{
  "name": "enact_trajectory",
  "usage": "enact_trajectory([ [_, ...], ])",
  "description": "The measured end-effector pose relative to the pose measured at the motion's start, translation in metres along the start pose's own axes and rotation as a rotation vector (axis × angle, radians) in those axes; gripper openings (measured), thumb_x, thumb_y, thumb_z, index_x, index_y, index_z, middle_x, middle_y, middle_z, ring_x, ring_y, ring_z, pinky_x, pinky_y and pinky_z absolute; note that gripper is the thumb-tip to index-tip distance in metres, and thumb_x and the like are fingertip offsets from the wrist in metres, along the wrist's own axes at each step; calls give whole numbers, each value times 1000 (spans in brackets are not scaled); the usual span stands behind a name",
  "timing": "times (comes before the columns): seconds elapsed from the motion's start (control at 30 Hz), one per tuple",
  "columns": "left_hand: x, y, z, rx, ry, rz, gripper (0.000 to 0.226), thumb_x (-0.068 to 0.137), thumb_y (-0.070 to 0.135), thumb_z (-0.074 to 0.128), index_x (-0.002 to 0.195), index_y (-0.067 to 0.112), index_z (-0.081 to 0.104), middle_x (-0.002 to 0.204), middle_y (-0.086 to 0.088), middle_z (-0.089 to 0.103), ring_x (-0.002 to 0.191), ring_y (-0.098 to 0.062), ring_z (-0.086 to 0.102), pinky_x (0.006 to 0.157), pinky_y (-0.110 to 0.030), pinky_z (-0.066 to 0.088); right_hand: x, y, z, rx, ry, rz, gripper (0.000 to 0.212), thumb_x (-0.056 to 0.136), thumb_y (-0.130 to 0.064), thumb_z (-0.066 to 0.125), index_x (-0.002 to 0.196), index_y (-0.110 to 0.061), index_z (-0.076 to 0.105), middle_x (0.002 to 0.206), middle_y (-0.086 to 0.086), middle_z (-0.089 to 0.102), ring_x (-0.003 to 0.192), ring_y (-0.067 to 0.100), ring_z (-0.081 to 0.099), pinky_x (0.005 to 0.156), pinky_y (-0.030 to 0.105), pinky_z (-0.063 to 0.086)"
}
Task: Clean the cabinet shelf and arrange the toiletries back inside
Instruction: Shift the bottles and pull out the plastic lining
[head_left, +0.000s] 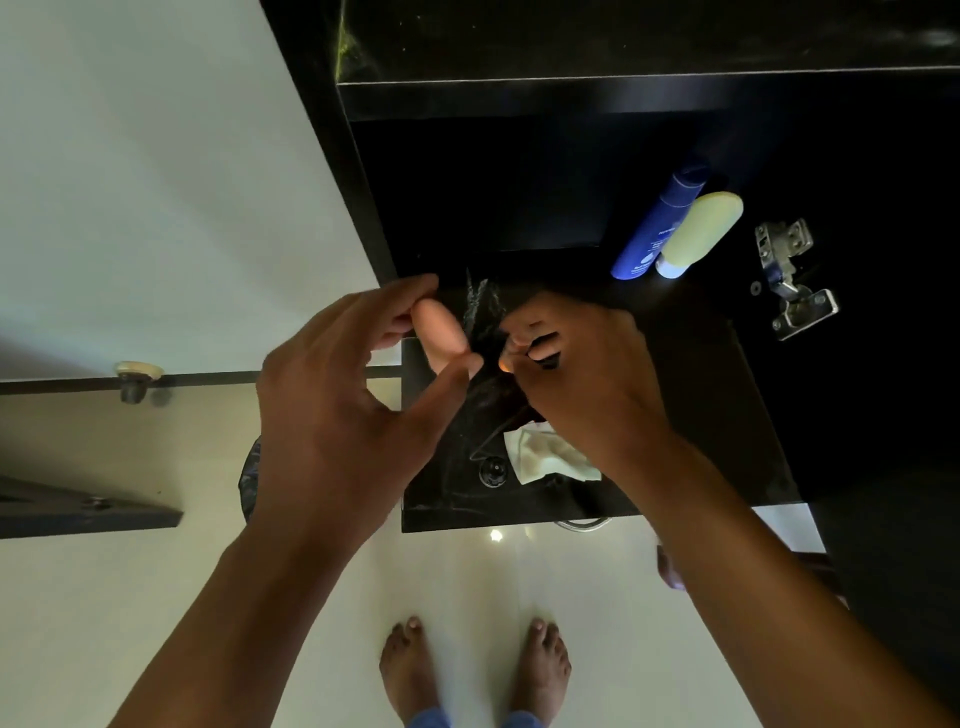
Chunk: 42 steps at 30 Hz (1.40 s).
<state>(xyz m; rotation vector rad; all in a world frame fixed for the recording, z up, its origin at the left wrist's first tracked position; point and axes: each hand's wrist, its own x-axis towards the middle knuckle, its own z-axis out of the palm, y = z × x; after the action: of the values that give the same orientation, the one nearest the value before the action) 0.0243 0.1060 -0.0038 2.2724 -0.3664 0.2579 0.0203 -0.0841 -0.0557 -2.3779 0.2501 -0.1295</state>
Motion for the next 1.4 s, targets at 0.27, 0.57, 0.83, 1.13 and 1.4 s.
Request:
enact_trajectory([
  [0.27, 39, 46, 57, -149, -159, 149, 56, 81, 37, 84, 132, 20, 67, 123, 7, 72, 110, -8, 69, 94, -35, 58, 9, 54, -57, -32, 253, 206, 28, 79, -3, 70, 94, -26, 70, 82, -9, 71, 78, 7, 72, 81, 33, 61],
  [0.57, 80, 56, 148, -240, -228, 94, 45, 83, 34, 78, 127, 25, 68, 112, 8, 74, 103, -8, 71, 89, -36, 61, 34, 91, -80, -254, 371, 269, 14, 85, -14, 73, 97, -19, 68, 93, 2, 72, 88, 22, 70, 74, 31, 59],
  [0.83, 86, 54, 187, -252, -227, -8, 39, 81, 31, 80, 119, 29, 69, 100, 5, 76, 97, -15, 73, 89, -40, 61, 46, 95, -79, -379, 355, 259, 30, 88, -10, 71, 117, -13, 66, 111, 12, 70, 102, 34, 69, 80, 37, 59],
  [1.13, 77, 54, 193, -267, -249, -35, 47, 76, 33, 80, 121, 29, 66, 107, 5, 75, 101, -15, 72, 92, -42, 59, 48, 95, -77, -410, 316, 259, 27, 87, -9, 69, 113, -13, 66, 103, 12, 70, 95, 36, 68, 75, 38, 60],
  [1.4, 71, 56, 190, -249, -270, -26, 54, 70, 39, 83, 120, 30, 65, 110, 7, 75, 105, -13, 71, 91, -40, 60, 46, 98, -77, -363, 288, 253, 38, 79, -14, 78, 114, -16, 65, 103, 8, 70, 96, 30, 69, 72, 32, 57],
])
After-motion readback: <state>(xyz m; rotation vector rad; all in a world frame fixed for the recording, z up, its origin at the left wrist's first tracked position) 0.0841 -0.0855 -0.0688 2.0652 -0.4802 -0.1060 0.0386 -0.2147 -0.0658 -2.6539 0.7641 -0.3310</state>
